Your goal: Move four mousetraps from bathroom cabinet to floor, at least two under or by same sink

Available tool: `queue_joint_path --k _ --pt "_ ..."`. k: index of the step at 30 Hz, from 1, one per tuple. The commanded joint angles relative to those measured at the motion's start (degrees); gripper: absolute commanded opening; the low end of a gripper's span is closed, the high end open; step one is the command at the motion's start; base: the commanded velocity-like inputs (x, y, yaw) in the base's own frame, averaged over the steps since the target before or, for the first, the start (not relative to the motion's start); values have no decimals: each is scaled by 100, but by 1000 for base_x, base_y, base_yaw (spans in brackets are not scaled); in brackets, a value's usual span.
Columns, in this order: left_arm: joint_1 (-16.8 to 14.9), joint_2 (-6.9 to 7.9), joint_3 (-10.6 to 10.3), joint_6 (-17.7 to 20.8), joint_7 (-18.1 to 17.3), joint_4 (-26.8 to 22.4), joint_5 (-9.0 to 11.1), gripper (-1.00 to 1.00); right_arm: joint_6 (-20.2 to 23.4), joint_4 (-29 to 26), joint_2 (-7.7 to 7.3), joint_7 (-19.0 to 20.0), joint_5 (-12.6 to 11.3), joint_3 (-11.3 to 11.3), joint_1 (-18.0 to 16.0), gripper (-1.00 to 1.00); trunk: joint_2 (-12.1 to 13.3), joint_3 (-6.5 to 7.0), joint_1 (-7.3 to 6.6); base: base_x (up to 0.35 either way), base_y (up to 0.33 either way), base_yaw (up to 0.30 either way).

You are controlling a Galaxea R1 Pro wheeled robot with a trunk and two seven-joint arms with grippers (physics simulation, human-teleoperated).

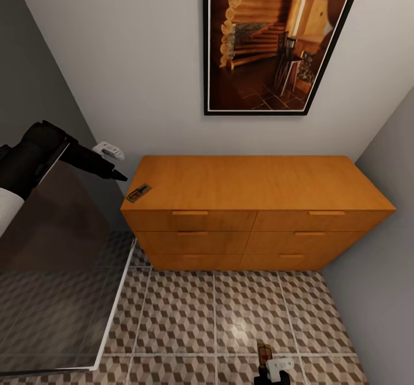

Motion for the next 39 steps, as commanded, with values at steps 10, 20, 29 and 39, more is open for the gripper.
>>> queue_joint_path --k 10,20,29,39 --pt "-7 3 -11 20 -65 -15 -52 100 -25 11 1 56 -75 22 -7 -100 -10 -51 3 0 0 0" --pt "-7 3 -19 20 -65 2 -48 100 -26 11 1 56 -75 22 -7 -100 -10 -94 3 0 0 0" --pt "-7 2 -12 20 -60 192 -48 100 -27 11 1 56 -75 22 -7 -100 -10 -135 3 0 0 0" --pt "-7 4 -8 22 -56 219 -48 100 -27 18 -25 56 -66 22 -7 -100 -10 -159 3 0 0 0"
